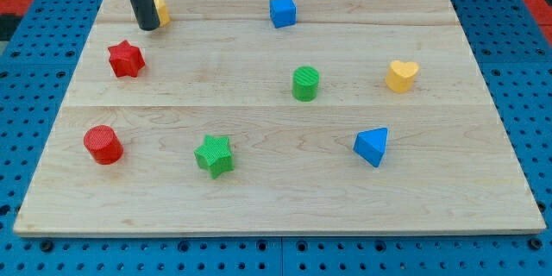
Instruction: Slide your arm towards center left
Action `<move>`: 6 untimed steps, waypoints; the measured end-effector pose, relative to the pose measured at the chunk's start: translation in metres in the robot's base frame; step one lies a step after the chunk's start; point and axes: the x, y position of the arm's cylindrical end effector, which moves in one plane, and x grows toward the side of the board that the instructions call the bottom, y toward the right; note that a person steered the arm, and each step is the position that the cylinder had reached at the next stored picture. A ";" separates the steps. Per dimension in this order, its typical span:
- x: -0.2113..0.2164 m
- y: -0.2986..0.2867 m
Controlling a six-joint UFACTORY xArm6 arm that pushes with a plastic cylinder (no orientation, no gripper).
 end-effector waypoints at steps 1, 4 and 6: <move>0.014 0.020; 0.144 0.013; 0.135 -0.042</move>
